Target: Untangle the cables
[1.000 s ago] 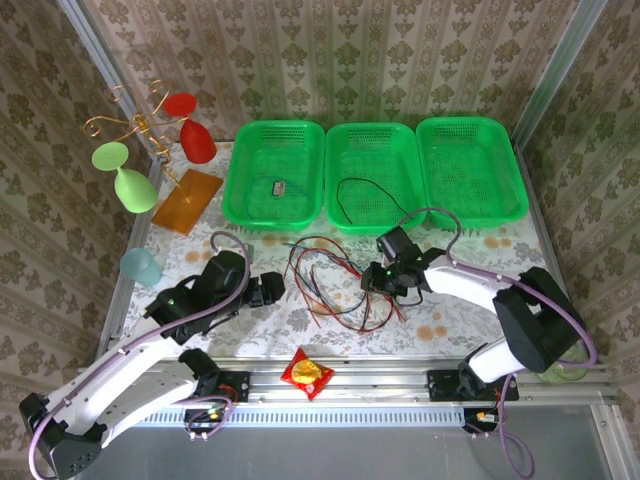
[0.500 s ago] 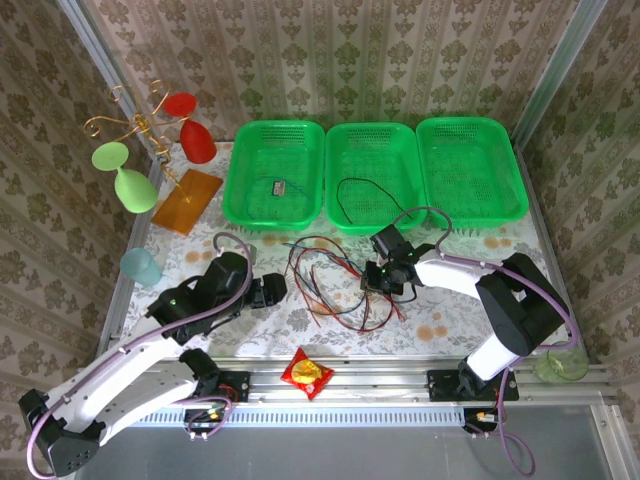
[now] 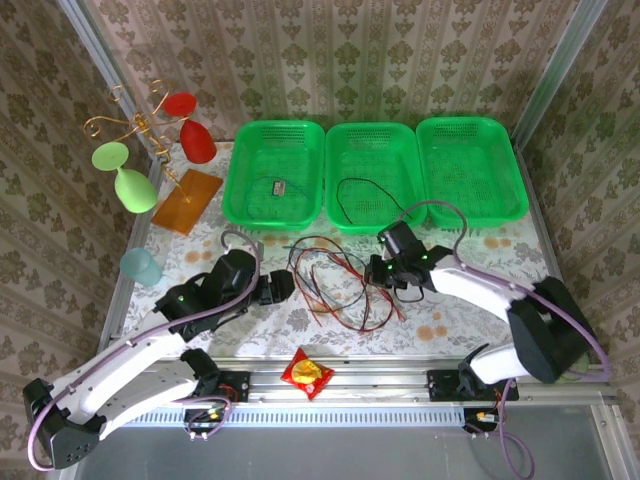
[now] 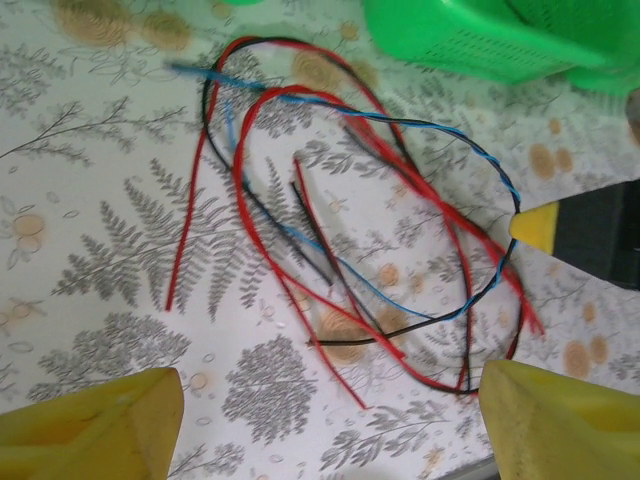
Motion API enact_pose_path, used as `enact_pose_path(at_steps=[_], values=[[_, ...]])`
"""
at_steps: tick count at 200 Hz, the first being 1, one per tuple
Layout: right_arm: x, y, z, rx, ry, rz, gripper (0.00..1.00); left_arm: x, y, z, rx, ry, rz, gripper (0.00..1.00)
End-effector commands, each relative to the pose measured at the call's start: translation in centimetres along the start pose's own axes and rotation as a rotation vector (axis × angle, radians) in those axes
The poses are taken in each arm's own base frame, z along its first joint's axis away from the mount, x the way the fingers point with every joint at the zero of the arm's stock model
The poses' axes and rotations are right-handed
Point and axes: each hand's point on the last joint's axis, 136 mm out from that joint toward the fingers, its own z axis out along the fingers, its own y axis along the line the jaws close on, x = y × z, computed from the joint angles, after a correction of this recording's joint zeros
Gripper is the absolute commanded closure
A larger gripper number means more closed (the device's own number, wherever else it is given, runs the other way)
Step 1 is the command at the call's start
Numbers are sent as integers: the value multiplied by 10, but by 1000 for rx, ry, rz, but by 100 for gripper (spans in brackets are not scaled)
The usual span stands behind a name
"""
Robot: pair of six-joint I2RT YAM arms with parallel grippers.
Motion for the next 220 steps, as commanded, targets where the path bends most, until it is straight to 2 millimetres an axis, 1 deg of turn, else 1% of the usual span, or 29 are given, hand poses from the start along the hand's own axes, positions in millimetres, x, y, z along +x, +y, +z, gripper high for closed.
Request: enact_pose_path(at_steps=[1, 40, 86, 99, 114, 133, 142, 161, 172, 185, 220], values=[[-5, 4, -25, -12, -79, -27, 100, -10, -21, 2, 96, -36, -33, 22], [-14, 18, -54, -71, -158, -46, 100, -20, -52, 12, 233, -40, -67, 20], [-35, 50, -108, -182, -306, -106, 100, -33, -81, 20, 302, -26, -57, 19], [-38, 55, -119, -194, -325, -118, 100, -38, -89, 22, 322, -31, -55, 19], [-41, 59, -126, -202, -338, -126, 100, -41, -97, 24, 338, -25, -38, 19], [-45, 64, -139, -206, -368, -153, 100, -43, -100, 27, 329, -15, -18, 19], [-49, 71, -149, -226, -396, -167, 100, -43, -102, 28, 330, -10, -13, 19], [-60, 89, -177, -291, -477, -197, 100, -43, -102, 29, 331, -9, -12, 19], [-66, 95, -190, -295, -511, -214, 100, -43, -102, 29, 330, -10, -11, 19], [-71, 99, -200, -283, -531, -232, 100, -43, -101, 30, 328, -13, -6, 19], [-80, 111, -218, -301, -570, -267, 100, -45, -102, 26, 332, -38, 56, 20]])
